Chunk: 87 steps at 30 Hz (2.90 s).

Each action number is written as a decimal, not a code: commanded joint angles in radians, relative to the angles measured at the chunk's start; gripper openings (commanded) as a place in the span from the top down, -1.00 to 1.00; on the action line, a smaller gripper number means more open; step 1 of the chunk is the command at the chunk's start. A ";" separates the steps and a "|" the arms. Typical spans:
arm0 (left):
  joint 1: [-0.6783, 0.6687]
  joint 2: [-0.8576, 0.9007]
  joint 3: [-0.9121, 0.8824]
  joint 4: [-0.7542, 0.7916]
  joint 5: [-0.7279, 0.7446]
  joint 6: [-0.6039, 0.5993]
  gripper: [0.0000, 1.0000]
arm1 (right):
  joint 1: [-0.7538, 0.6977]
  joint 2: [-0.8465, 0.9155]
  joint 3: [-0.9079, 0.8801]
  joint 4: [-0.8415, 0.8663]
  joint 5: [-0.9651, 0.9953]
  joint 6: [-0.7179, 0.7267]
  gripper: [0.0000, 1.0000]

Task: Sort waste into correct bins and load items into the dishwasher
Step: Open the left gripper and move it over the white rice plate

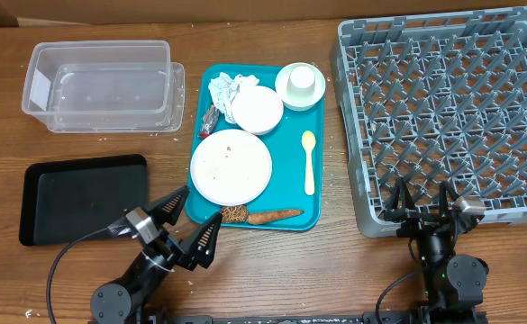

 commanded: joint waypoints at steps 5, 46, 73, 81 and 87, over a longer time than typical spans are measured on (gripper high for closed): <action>-0.003 0.103 0.223 -0.283 -0.069 0.124 -1.00 | 0.007 -0.012 -0.011 0.006 0.002 -0.006 -1.00; -0.603 1.473 1.209 -1.160 -0.663 0.287 -1.00 | 0.007 -0.012 -0.011 0.006 0.002 -0.006 -1.00; -0.603 1.888 1.475 -1.207 -0.599 0.392 -1.00 | 0.007 -0.012 -0.011 0.006 0.002 -0.006 -1.00; -0.647 1.936 1.476 -1.239 -0.701 0.477 -1.00 | 0.007 -0.012 -0.011 0.006 0.002 -0.006 -1.00; -0.723 1.942 1.476 -1.235 -0.895 0.435 -1.00 | 0.007 -0.012 -0.011 0.006 0.002 -0.006 -1.00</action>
